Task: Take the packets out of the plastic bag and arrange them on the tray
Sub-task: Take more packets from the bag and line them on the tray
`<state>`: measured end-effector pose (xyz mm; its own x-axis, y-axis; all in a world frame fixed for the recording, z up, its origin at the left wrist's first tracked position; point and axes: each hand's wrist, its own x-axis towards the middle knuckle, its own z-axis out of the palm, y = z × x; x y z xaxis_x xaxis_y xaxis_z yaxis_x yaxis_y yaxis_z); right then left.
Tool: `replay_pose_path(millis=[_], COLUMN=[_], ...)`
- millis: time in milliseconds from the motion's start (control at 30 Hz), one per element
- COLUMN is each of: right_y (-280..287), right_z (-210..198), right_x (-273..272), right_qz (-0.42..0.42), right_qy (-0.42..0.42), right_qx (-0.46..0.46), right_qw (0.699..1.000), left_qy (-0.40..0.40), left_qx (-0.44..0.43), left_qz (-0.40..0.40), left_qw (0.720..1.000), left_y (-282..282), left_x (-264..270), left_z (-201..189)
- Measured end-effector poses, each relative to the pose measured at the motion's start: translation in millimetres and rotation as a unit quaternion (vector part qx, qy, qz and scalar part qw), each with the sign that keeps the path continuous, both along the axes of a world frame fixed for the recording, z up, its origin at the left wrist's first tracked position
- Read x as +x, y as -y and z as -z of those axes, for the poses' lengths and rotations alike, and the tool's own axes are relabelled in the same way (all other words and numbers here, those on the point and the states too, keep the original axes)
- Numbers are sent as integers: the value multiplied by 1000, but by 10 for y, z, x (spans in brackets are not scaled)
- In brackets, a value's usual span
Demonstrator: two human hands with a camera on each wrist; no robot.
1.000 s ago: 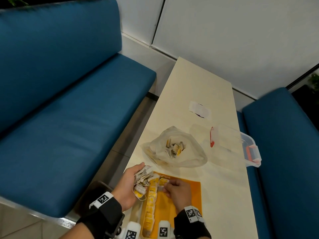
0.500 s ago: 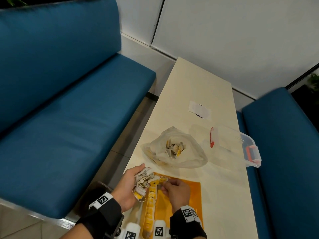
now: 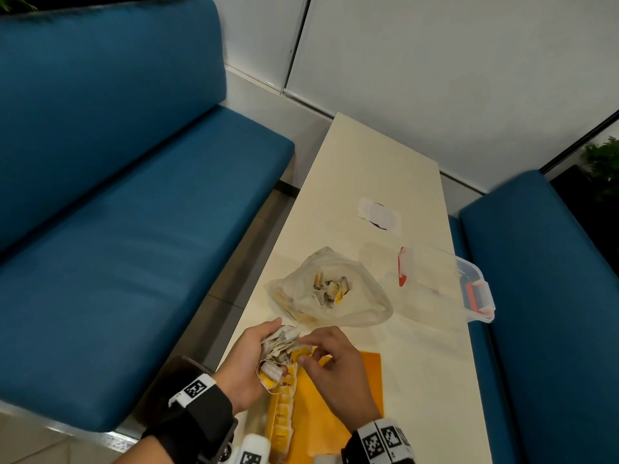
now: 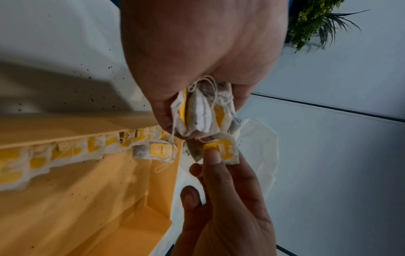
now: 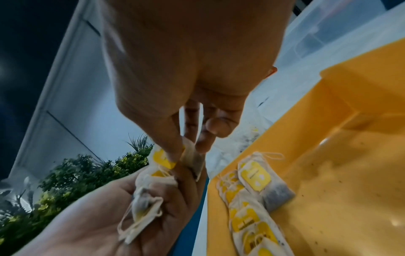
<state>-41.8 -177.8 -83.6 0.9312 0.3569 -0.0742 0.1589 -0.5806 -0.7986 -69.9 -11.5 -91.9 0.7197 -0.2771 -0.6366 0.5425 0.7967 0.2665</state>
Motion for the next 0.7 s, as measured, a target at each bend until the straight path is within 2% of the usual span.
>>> replay_pose_path(millis=[267,367,467,600,700], right_y=[43,110,236,414,516], right_z=[-132,-224,-266,-142,39], right_x=[15,74,134,135,105], right_qz=[-20,-3,30,60,59], right_qy=[22,17,-53,-100,-207], right_qx=[10,27,84,61,46], right_qw=[1000,999,995,991,976], left_qy=[3,2,5,2,3], left_qx=[7,6,5,15,20], left_qz=[6,-6,-14,-31,-39], left_qw=[1000,1000,1000,999,999], left_y=[-15,-24,-42,-54,-54], left_x=[13,-2,-17,-23,-42], left_z=[195,239,272,293,312])
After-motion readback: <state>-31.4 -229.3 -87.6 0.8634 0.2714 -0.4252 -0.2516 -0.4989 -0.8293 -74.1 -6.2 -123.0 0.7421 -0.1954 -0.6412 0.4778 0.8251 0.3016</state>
